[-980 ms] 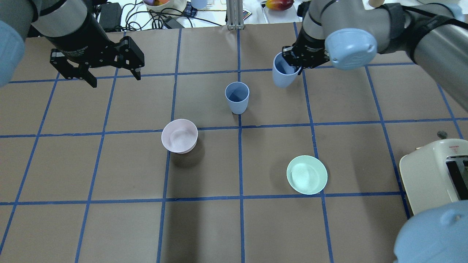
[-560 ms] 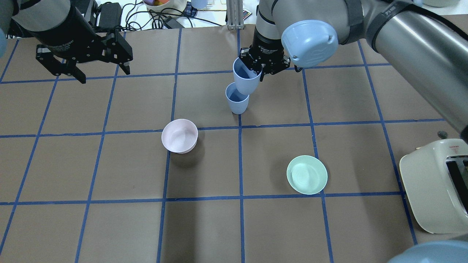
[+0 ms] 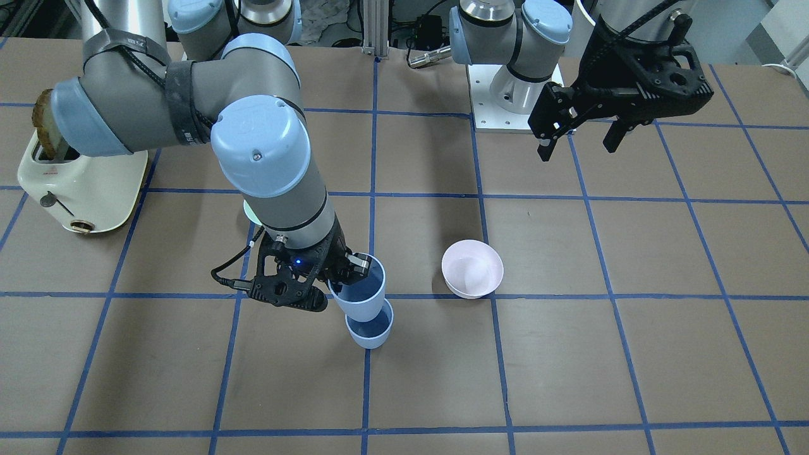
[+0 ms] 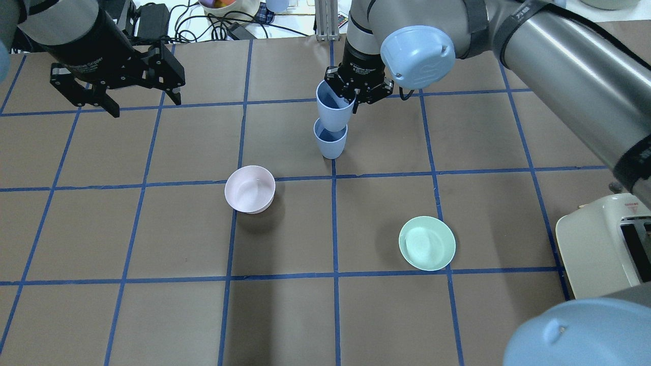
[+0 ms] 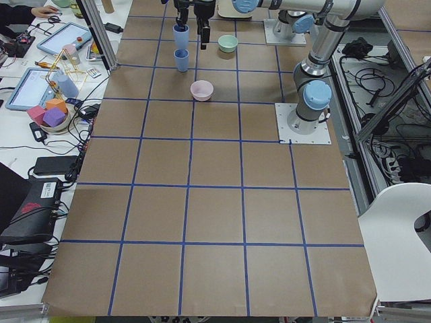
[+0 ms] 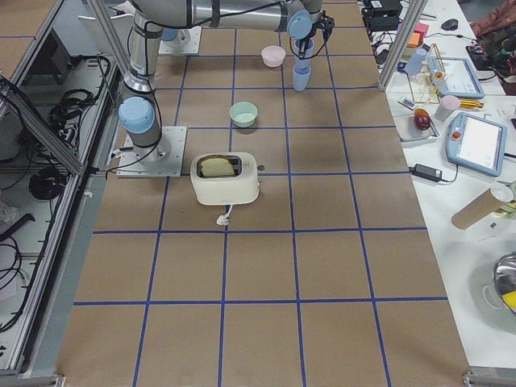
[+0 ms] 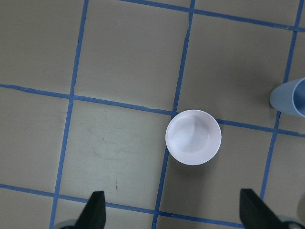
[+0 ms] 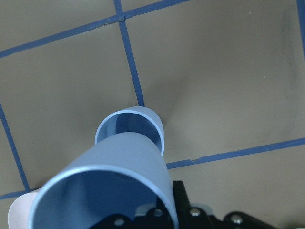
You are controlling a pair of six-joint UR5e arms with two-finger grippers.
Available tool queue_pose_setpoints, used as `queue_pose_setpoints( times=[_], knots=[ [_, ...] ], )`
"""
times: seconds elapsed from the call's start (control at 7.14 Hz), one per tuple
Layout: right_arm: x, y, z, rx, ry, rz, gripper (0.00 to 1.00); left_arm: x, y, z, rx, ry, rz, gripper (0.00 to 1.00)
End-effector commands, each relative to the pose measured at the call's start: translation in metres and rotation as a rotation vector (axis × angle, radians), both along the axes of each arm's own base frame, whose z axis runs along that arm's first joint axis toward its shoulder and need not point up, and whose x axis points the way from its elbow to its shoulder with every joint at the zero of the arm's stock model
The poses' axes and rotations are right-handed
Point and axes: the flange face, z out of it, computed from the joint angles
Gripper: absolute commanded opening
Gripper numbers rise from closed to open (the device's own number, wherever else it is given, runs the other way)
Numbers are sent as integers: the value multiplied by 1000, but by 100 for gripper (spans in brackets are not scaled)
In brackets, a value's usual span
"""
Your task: Stack blue cups with both arms
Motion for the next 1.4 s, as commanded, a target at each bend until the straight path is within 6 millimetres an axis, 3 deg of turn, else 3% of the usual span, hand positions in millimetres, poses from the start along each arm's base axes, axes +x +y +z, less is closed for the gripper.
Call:
queue_pose_setpoints(
  times=[0.0,0.7,0.84,1.12,1.26],
  knots=[
    [2,-2,-8,12,-3,1,0,-1,0,0,0,-2,-3,100],
    [4,-8,-24,33,-4,1,0,-1,0,3,1,0,-1,100],
    [4,-9,-24,25,-6,1,4,-1,0,3,1,0,-3,100],
    [5,-9,-25,28,-12,1,20,-1,0,2,3,0,-3,100],
    [5,-9,-27,29,-11,4,63,-1,0,2,3,0,-3,100]
  ],
)
